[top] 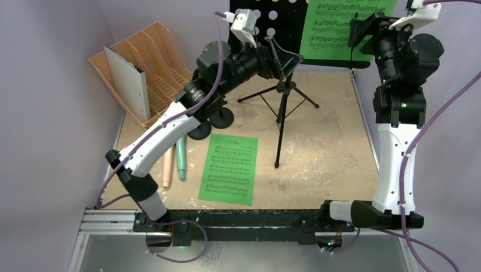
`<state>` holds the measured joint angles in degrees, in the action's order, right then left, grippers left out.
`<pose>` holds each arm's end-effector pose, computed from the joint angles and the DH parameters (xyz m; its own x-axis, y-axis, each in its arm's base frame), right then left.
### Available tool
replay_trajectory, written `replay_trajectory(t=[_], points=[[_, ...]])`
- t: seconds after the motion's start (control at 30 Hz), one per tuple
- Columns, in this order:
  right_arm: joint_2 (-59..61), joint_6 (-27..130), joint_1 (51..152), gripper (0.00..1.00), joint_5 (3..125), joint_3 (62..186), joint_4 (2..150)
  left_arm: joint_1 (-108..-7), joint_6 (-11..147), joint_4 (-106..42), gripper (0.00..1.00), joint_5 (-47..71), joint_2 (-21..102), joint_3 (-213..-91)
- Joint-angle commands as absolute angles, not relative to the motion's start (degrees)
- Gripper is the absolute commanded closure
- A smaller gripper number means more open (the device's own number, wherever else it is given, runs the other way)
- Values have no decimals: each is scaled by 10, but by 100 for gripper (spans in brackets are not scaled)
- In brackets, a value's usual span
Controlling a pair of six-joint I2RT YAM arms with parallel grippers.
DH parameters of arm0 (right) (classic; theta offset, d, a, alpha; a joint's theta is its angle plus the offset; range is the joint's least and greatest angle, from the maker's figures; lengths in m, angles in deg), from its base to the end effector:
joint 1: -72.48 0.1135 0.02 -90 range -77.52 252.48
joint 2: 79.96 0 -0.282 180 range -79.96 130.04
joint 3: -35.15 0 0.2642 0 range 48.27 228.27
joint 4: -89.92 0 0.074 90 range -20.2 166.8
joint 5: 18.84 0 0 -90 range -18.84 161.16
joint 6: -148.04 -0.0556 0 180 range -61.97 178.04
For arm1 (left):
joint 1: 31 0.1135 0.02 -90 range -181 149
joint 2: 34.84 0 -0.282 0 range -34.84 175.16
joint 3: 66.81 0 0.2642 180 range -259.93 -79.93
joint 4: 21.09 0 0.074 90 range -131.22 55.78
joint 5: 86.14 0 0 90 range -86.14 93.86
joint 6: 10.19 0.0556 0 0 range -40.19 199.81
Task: Pack up the instrument practice props
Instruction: Pick up the sheet music from the music stand.
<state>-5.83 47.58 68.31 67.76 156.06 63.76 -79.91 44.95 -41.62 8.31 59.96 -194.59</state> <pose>0.2446 -0.0145 0.6229 0.3485 0.1563 -0.9242 -0.0468 0.9877 0.1494 0.2541 -0.2980 0.5662 -0.3417 -0.4752 -0.8108 0.7384 0.3979 -0.5444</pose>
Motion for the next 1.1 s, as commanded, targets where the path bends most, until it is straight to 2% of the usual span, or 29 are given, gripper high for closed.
replay_trajectory(t=[0.0,0.53,0.83,1.07], points=[[-73,450,679,30,599,1547,661,-802,436,-450,18,68,640,-2013],[-106,436,677,56,545,1477,700,-805,428,-445,21,1,717,-2085],[-110,435,676,63,536,1471,710,-805,462,-443,21,-32,742,-2130],[-114,435,677,77,515,1461,718,-805,454,-455,25,-22,780,-2167]])
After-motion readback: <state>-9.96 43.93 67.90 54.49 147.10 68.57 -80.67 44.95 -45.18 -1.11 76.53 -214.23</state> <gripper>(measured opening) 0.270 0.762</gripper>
